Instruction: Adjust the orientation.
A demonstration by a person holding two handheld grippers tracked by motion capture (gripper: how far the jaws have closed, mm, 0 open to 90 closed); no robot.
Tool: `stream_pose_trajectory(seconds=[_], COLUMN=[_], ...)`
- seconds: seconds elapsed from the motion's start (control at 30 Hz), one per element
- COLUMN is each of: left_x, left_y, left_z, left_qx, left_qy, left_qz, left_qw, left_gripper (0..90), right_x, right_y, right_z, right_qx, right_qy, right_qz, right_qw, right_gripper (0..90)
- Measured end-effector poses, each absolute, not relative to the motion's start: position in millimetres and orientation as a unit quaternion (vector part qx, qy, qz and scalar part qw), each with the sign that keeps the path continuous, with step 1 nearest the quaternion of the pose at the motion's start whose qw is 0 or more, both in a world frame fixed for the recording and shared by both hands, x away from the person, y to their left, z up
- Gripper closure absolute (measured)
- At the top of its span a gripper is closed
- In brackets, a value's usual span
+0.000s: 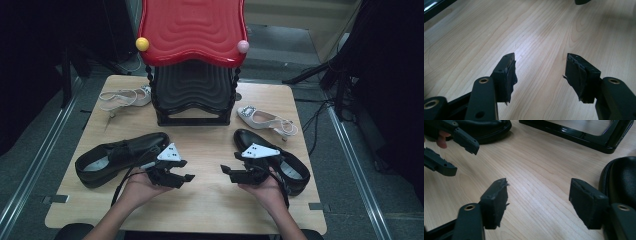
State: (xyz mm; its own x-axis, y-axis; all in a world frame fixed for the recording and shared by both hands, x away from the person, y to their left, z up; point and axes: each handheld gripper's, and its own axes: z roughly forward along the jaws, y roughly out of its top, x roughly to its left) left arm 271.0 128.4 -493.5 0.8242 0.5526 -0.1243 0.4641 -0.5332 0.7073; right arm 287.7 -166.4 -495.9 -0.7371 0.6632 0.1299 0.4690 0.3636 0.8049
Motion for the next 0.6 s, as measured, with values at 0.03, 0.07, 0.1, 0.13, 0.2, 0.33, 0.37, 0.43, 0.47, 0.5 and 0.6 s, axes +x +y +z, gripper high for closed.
stream_pose_trajectory(seconds=[0.03,0.07,0.1,0.13,0.2,0.33,0.37,0.43,0.47,0.5,0.6], left_x=[272,274,274,274,274,274,274,275,275,274,271], left_y=[130,132,132,133,135,138,138,141,141,141,142], left_z=[-493,-494,-494,-494,-494,-492,-491,-489,-489,-488,-487], left_qx=[0.877,0.880,0.880,0.880,0.877,0.879,0.879,0.878,0.878,0.881,0.892], left_qy=[0.290,0.287,0.287,0.289,0.284,0.286,0.290,0.288,0.288,0.286,0.260], left_qz=[0.054,0.052,0.052,0.053,0.053,0.042,0.034,0.028,0.028,0.033,0.066], left_qw=[0.380,0.374,0.374,0.373,0.383,0.378,0.376,0.380,0.380,0.375,0.364], left_gripper=[40.7,42.2,45.5,48.3,49.8,47.3,47.3,46.6,47.4,47.4,54.9], right_x=[288,288,288,287,284,271,263,260,260,261,266], right_y=[-166,-166,-166,-166,-163,-160,-160,-159,-159,-158,-158], right_z=[-496,-497,-497,-498,-498,-494,-494,-496,-496,-496,-497], right_qx=[0.351,0.350,0.350,0.346,0.343,0.332,0.320,0.316,0.316,0.313,0.314], right_qy=[0.816,0.817,0.817,0.820,0.825,0.832,0.835,0.839,0.839,0.840,0.847], right_qz=[0.448,0.448,0.448,0.447,0.441,0.434,0.435,0.430,0.430,0.428,0.421], right_qw=[0.099,0.095,0.095,0.091,0.087,0.097,0.106,0.111,0.111,0.112,0.086], right_gripper=[30.1,30.3,30.3,30.3,31.3,38.0,41.7,44.5,44.5,44.9,49.7])
